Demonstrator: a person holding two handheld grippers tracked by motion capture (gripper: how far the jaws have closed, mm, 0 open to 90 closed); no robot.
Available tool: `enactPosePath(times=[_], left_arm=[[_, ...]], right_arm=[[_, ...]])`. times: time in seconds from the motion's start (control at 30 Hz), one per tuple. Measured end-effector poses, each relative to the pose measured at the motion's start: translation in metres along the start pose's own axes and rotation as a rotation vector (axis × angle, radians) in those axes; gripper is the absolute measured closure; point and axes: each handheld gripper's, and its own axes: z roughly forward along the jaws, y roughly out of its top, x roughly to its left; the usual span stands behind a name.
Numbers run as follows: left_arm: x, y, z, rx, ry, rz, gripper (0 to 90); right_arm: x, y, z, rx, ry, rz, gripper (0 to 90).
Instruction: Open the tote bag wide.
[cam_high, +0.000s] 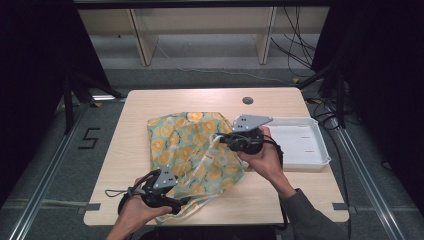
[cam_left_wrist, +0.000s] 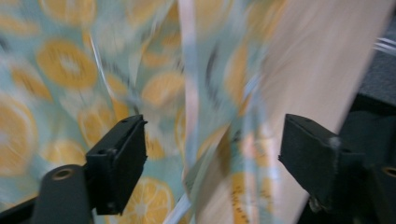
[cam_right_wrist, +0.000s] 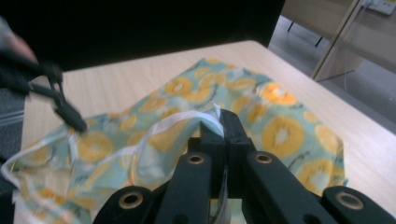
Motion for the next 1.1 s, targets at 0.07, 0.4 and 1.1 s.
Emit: enactPosePath(times=[0.07, 0.4, 1.1], left_arm=[[0.005, -0.005, 0.012, 0.011, 0.025, 0.015, 30.7], [0.094, 0.029, -0.024, -0.260, -0.011, -0.157, 88.0], [0.159, 0.053, 0.013, -0.148, 0.068, -0.329, 88.8]], right_arm=[[-0.005, 0.007, 0.004, -0.014, -0.001, -0.009, 90.0], [-0.052, 0.015, 0.030, 0.067, -0.094, 0.035, 89.8], [0.016, -0.013, 0.009, 0.309, -0.031, -0.062, 29.6]])
